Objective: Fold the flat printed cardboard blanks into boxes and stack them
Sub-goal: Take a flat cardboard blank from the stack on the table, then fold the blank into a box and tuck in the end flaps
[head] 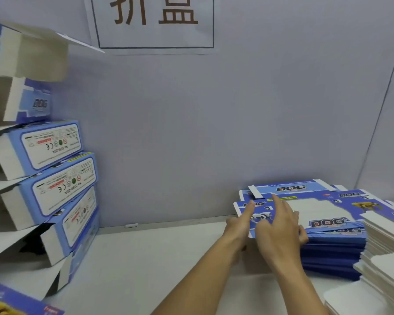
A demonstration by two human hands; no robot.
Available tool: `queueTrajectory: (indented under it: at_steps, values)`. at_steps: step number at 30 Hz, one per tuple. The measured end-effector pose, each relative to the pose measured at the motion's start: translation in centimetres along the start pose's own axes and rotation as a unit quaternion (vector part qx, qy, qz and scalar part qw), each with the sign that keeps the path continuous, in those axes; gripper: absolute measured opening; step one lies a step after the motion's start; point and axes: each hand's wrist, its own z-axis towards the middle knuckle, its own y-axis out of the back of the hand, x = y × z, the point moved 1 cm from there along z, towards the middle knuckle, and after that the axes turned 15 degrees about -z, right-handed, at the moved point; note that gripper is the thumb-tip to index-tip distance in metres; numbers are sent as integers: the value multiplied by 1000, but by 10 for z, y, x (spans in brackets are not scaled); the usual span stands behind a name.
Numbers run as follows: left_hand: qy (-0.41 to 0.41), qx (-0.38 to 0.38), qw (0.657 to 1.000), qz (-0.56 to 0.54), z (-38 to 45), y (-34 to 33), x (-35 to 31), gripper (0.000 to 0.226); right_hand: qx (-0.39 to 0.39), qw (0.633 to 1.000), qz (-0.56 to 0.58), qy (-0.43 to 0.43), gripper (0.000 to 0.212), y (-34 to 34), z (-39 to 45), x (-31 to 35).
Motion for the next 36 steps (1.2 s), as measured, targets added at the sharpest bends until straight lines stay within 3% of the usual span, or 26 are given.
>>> queueTrajectory:
  at_steps: [5,8,15,25,33,36]
  values:
    - [82,71,990,-87,32,-12,-6,28,-43,997,61,-13,62,2,-3,0]
    - [100,77,989,-75,45,-18,-18,28,-60,996,62,-21,60,-2,0,-1]
    - [95,7,994,-52,51,-22,-16,44,-58,996,63,-19,53,-4,-3,2]
    - [69,-21,997,-38,54,-12,-19,33,-68,996,49,25,47,-2,-8,8]
    - [53,-93,994,-29,16,65,-35,32,-60,991,63,101,45,3,-16,18]
    - [48,-143,988,-16,-8,108,-47,22,-58,987,80,123,44,2,-19,25]
